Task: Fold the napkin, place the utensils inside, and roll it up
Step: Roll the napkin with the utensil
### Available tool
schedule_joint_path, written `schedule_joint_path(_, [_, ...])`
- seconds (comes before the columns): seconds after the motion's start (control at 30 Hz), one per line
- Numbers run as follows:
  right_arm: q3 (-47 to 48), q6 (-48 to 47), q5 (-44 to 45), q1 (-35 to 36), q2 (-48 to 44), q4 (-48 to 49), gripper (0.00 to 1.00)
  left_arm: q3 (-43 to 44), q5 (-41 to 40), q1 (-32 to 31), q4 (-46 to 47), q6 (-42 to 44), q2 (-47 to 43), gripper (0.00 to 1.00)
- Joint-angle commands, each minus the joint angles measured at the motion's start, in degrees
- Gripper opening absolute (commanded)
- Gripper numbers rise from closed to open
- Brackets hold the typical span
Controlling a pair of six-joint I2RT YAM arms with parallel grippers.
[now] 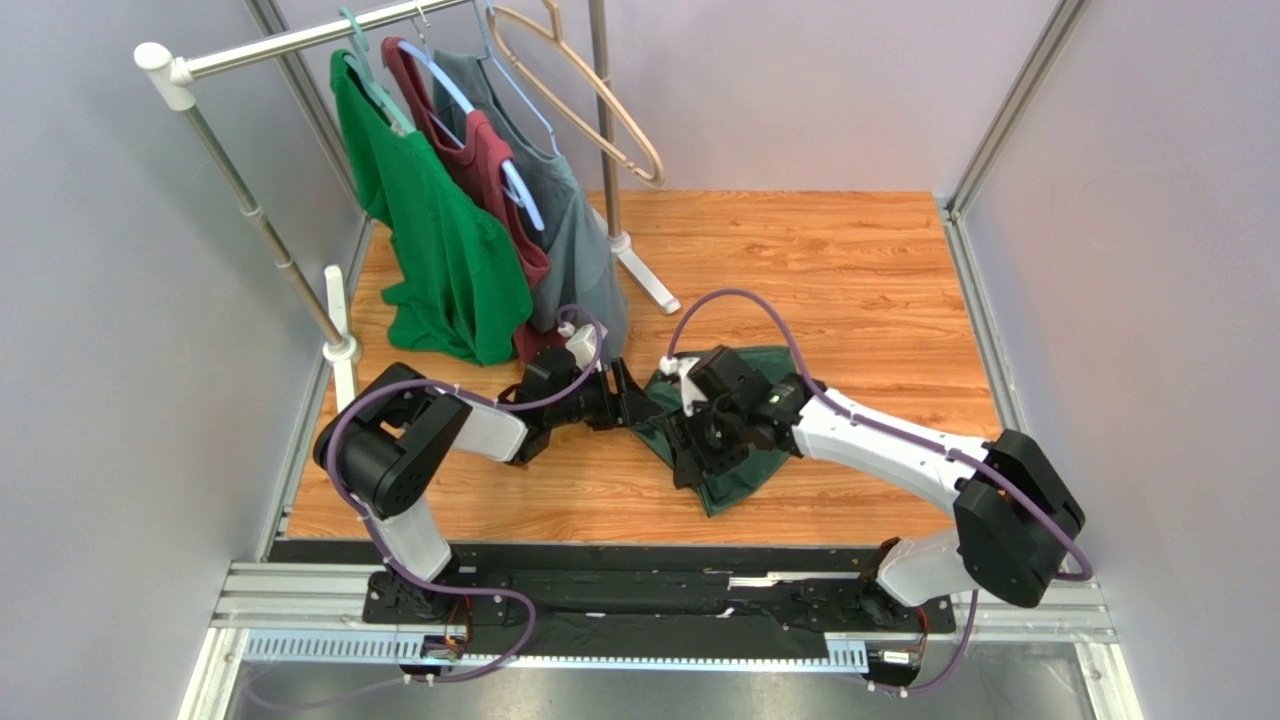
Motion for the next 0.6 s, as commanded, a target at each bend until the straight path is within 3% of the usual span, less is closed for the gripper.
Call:
schedule_joint_path(0.0, [1.12, 5.73, 15.27, 7.28, -0.07, -6.58, 0.51, 0.53, -1.36, 0.10, -4.06, 2.62, -0.58, 0.71])
schedule_joint_path(0.1, [0.95, 6.44, 21.25, 10.37, 1.77, -7.55, 0.50, 0.35, -1.28, 0.01, -4.32, 2.71, -0.67, 0.71])
schedule_joint_path(0.37, [-0.11, 6.71, 23.28, 13.45, 5.99, -4.83, 0.46, 0.09, -1.54, 0.01, -4.24, 2.80, -1.11, 0.71])
schedule_joint_path(0.57, [-0.02, 6.53, 23.73, 13.63, 7.75, -4.73, 0.23, 0.00, -1.54, 0.01, -4.32, 2.71, -0.94, 0.71])
